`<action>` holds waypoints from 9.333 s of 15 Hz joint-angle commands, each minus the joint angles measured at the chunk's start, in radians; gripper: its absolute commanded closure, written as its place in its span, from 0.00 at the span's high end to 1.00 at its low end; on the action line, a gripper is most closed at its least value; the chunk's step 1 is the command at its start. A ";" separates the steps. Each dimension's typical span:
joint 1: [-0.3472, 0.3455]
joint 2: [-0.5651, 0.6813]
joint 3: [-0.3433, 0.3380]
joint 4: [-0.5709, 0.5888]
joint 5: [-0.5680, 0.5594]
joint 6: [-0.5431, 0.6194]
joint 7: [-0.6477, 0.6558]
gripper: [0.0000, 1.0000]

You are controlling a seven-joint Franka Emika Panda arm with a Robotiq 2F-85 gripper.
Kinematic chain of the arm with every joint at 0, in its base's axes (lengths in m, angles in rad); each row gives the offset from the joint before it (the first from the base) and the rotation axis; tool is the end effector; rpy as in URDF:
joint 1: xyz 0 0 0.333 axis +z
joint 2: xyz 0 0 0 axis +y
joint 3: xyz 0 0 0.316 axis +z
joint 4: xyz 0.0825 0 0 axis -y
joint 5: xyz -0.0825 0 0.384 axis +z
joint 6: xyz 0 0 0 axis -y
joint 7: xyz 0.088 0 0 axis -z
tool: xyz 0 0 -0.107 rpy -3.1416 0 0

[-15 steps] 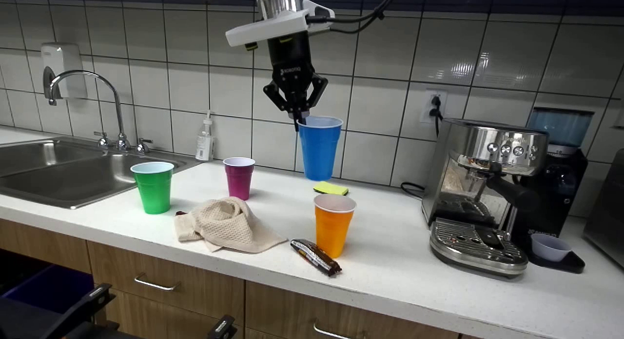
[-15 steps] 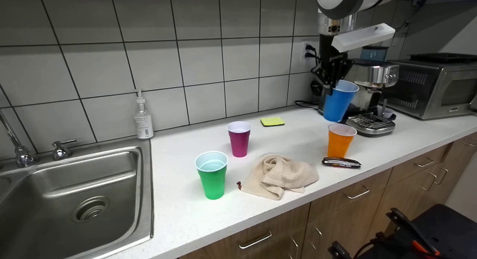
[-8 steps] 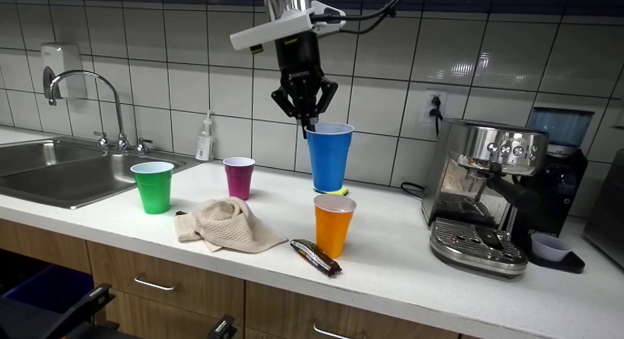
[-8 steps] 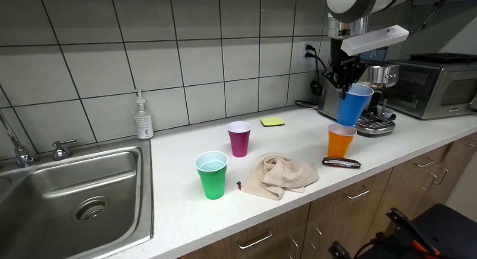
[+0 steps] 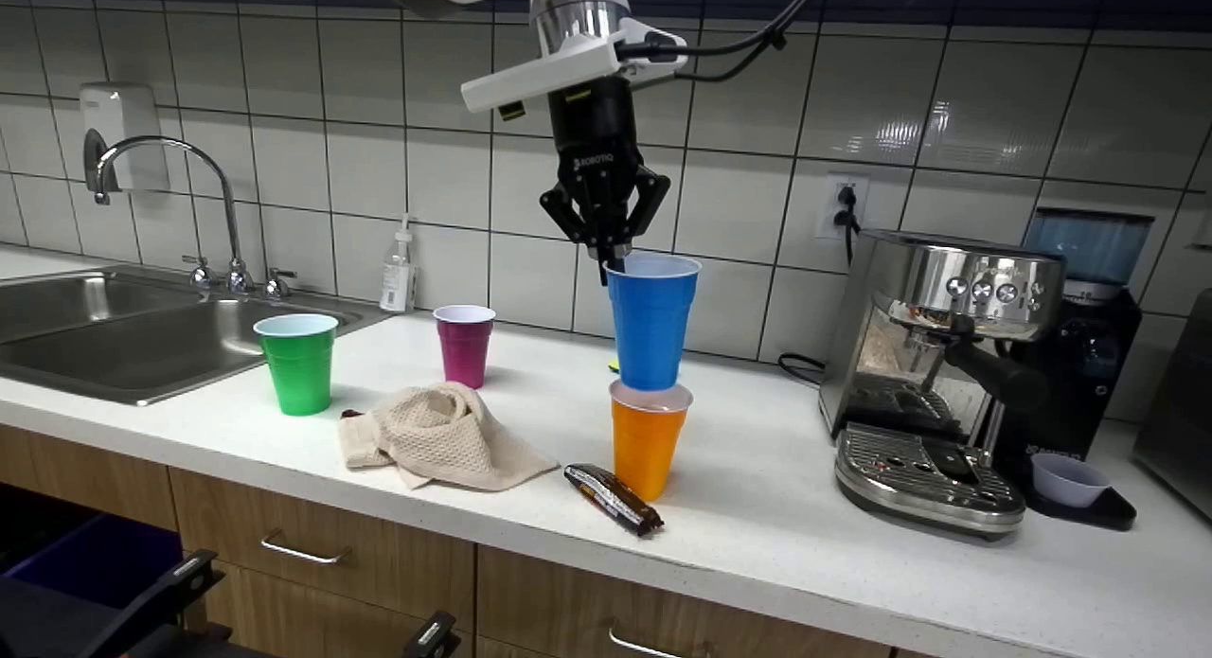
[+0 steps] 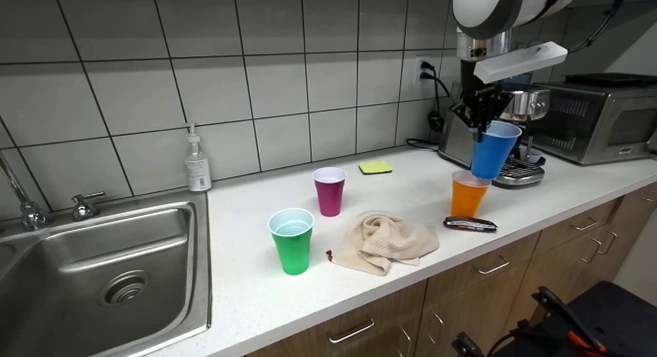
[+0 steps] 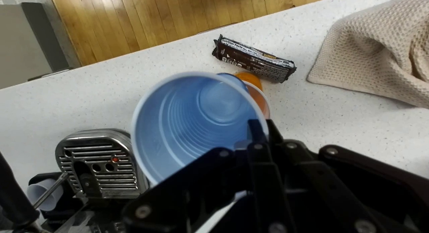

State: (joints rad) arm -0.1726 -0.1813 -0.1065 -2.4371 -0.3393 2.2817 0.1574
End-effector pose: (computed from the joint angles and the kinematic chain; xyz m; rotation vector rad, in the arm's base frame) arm 0.4452 -0.1358 0.3754 2.8832 -0.3124 0.0178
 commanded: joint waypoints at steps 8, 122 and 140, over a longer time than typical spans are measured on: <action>0.000 0.101 -0.006 0.088 -0.017 0.001 0.019 0.01; 0.201 0.710 0.155 0.601 0.283 0.134 -0.280 1.00; 0.193 0.726 0.161 0.626 0.293 0.147 -0.285 0.01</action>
State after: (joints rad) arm 0.0295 0.5555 0.0462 -1.8157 -0.0556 2.4317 -0.1026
